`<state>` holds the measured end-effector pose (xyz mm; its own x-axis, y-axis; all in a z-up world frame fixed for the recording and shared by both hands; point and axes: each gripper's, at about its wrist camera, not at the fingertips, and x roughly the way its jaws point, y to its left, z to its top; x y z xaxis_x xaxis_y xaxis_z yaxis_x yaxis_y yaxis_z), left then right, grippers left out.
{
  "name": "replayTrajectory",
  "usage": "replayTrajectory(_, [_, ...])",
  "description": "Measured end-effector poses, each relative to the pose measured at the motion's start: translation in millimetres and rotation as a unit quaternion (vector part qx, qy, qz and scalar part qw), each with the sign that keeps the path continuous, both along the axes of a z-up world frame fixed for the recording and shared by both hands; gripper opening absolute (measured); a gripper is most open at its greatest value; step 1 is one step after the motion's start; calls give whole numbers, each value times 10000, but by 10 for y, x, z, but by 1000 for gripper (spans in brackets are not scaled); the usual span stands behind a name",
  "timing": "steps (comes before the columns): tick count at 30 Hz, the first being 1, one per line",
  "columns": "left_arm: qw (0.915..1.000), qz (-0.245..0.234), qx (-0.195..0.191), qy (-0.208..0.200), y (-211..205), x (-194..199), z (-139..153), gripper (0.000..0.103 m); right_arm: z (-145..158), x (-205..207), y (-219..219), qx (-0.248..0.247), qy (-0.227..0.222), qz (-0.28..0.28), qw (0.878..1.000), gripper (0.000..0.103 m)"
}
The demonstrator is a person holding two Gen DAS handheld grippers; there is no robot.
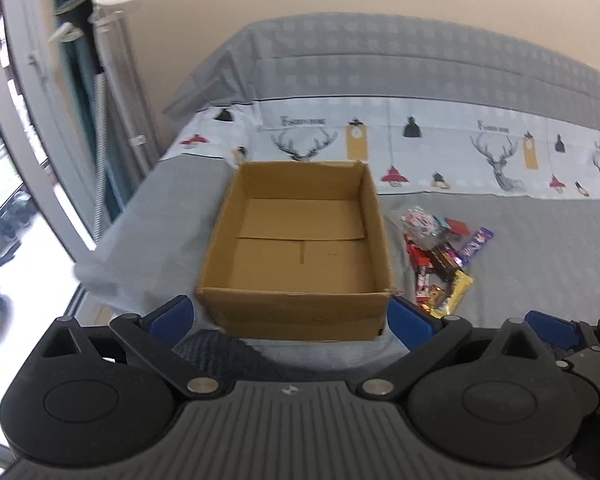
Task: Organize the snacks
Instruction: 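Grasp the red stick candy with the left tool while the right tool grasps the gold bar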
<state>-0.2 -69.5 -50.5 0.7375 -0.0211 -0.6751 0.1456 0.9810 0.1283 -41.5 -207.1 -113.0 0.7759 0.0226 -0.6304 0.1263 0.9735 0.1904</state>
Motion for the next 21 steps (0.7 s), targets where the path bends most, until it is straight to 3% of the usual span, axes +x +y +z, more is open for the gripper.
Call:
replayTrajectory(5, [9988,-477,30,-112,-429,223,-534,103,-462,170,-378,106,189,-223,9995,103])
replayTrajectory(11, [9920,-1092,-214,605,-860,694,-1188,103,-1184,434,-910,438,208,-343,9982,103])
replayTrajectory(17, [9896,-1306,-382,467,-1332,1067,-1565,103,-1656,682,-1545,1088,13,-409,9932,103])
replayTrajectory(20, [9846,-1587,-622,395,-1548,1270,-1675,84,-1734,763,-1872,1094,-71,-543,9925,102])
replayTrajectory(21, [9825,-1648,-722,472,-1620,1366,-1720,71,-1760,782,-1991,1118,-122,-625,9917,101])
